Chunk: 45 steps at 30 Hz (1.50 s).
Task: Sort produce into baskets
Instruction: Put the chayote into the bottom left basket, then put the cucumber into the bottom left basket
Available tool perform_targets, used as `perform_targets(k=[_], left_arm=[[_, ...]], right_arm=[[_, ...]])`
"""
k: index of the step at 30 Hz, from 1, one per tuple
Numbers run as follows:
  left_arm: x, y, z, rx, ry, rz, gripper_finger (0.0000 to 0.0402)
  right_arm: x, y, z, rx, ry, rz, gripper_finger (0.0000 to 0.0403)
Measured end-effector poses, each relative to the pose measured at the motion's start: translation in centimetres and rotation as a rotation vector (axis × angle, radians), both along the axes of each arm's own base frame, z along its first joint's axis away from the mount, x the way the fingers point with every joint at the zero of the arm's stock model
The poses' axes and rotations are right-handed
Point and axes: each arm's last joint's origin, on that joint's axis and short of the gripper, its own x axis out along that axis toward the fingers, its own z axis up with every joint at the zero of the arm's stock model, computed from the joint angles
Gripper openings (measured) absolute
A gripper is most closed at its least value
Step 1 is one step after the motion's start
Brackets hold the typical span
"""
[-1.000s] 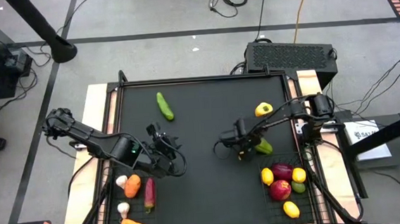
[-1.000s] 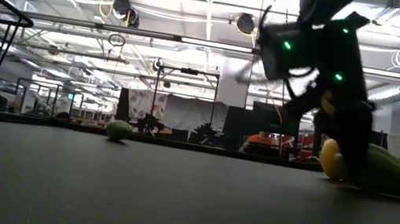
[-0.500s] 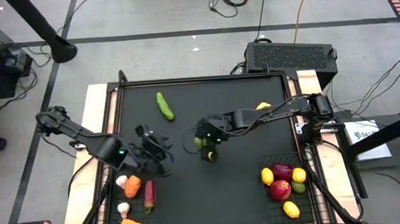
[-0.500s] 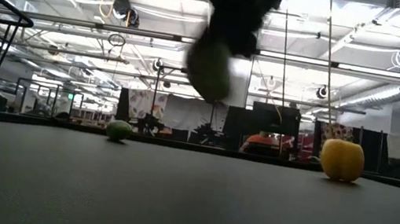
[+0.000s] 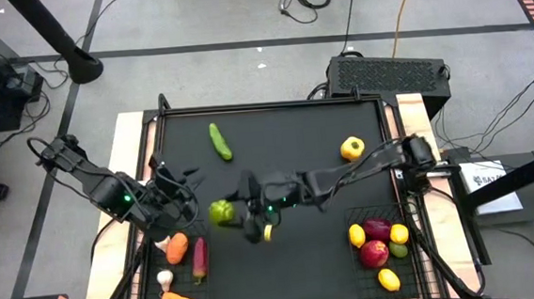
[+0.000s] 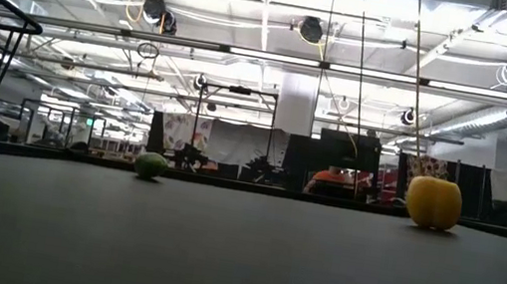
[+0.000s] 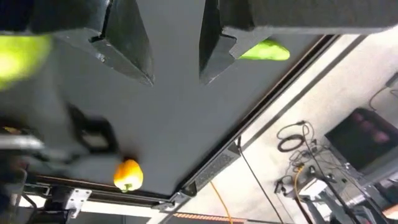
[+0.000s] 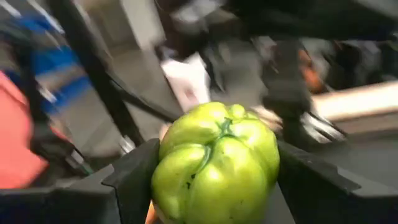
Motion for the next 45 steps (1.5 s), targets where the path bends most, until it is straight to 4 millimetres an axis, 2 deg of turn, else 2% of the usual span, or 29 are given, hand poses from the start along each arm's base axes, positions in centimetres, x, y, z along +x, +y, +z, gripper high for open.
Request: perform_targets(k=[5, 10, 16, 20, 24, 29, 33, 37, 41, 45], left_arm=[[0.0, 0.1, 0.0, 0.021, -0.006, 0.008, 0.0132], [0.0, 0.1, 0.1, 0.036, -0.019, 0.018, 0.0132], [0.0, 0.1, 0.2, 0.040, -0.039, 0.029, 0.0132], [0.1, 0.1, 0.1, 0.039, -0.040, 0.030, 0.0132], [0.1, 0.1, 0.1, 0.039, -0.039, 0.029, 0.0132], [0.0, 0.1, 0.1, 0.039, -0.038, 0.029, 0.0132], [0.0, 0.1, 0.1, 0.038, -0.038, 0.029, 0.0132], [0.0, 0.1, 0.1, 0.035, -0.033, 0.026, 0.0132], [0.0, 0.1, 0.1, 0.042, -0.024, 0.026, 0.0132], [-0.2, 0.3, 0.0, 0.064, 0.004, 0.024, 0.0132]], right_arm=[[1.9, 3.2, -2.8, 0.048, -0.192, 0.058, 0.0286], [4.0, 4.8, -5.8, 0.078, -0.280, 0.072, 0.0286], [7.6, 6.0, -8.2, 0.061, -0.219, 0.078, 0.0286], [9.1, 6.6, -8.6, 0.017, -0.165, 0.084, 0.0287], [9.6, 6.8, -9.0, -0.009, -0.131, 0.086, 0.0307], [9.5, 6.7, -9.5, -0.039, -0.044, 0.088, 0.0360], [9.0, 6.3, -8.3, -0.105, 0.026, 0.097, 0.0393], [7.5, 6.1, -5.2, -0.218, 0.092, 0.128, 0.0395], [4.6, 6.0, -1.6, -0.325, 0.226, 0.170, 0.0392], [0.8, 5.7, 0.7, -0.404, 0.455, 0.181, 0.0391]])
